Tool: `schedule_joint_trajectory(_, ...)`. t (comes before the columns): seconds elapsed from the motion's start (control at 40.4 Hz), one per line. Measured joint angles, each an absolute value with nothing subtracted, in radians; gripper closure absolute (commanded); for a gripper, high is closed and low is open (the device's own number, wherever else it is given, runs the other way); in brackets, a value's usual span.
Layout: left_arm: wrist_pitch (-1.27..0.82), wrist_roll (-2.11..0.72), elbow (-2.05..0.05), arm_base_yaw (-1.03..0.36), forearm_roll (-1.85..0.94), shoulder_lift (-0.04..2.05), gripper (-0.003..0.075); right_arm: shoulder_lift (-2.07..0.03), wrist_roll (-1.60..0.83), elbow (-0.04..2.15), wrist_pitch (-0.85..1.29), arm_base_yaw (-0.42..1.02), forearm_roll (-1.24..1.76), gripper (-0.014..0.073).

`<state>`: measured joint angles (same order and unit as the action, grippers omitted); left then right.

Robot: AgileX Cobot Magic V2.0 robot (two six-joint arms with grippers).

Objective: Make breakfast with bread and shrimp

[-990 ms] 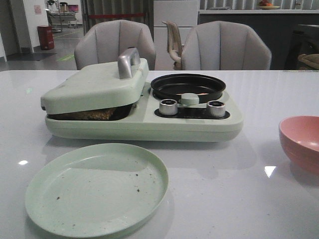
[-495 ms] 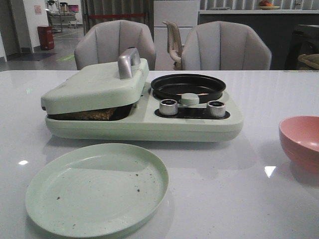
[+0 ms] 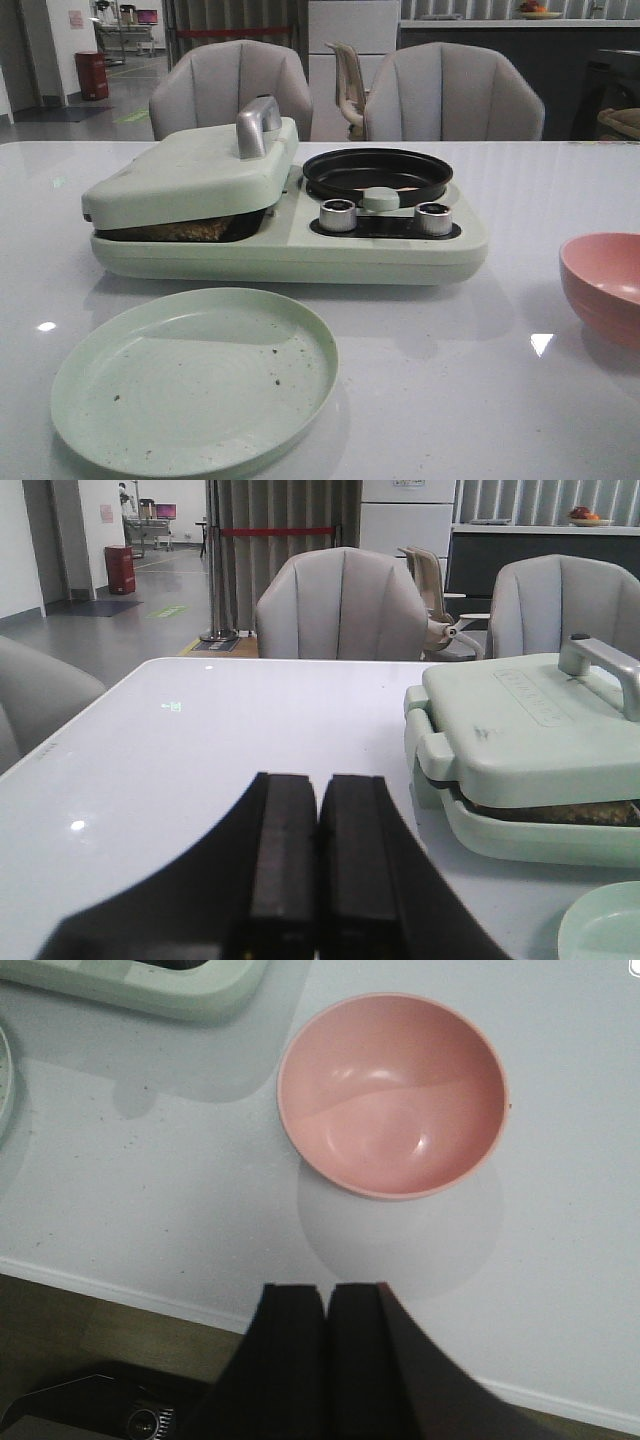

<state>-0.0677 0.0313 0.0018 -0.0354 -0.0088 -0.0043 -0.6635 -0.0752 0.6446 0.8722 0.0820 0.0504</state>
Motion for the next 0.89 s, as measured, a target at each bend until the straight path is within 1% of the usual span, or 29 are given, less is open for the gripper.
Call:
schedule_joint_trajectory(0.272, -0.068, 0.031, 0.002, -0.035, -0.009, -0.004, 0.0619, -0.658, -0.075, 0.642, 0.872, 0.082, 0.05, 0.055)
schedule_joint_trajectory(0.371, -0.068, 0.031, 0.002, -0.035, -0.009, -0.004, 0.0619, -0.608, -0.075, 0.625, 0.859, 0.082, 0.048, 0.055)
schedule_joint_trajectory(0.495, -0.068, 0.031, 0.002, -0.035, -0.009, -0.004, 0.0619, -0.466, -0.075, 0.548, 0.717, 0.068, 0.04, 0.055)
schedule_joint_trajectory(0.619, -0.068, 0.031, 0.002, -0.035, -0.009, -0.004, 0.0619, -0.308, -0.075, 0.408, 0.498, 0.058, 0.038, 0.055)
schedule_joint_trajectory(0.718, -0.068, 0.031, 0.002, -0.035, -0.009, -0.004, 0.0619, -0.204, -0.075, 0.287, 0.363, 0.058, 0.038, 0.055)
schedule_joint_trajectory(0.891, -0.068, 0.031, 0.002, -0.035, -0.009, -0.004, 0.0619, -0.07, -0.075, 0.098, 0.238, 0.052, 0.038, 0.055)
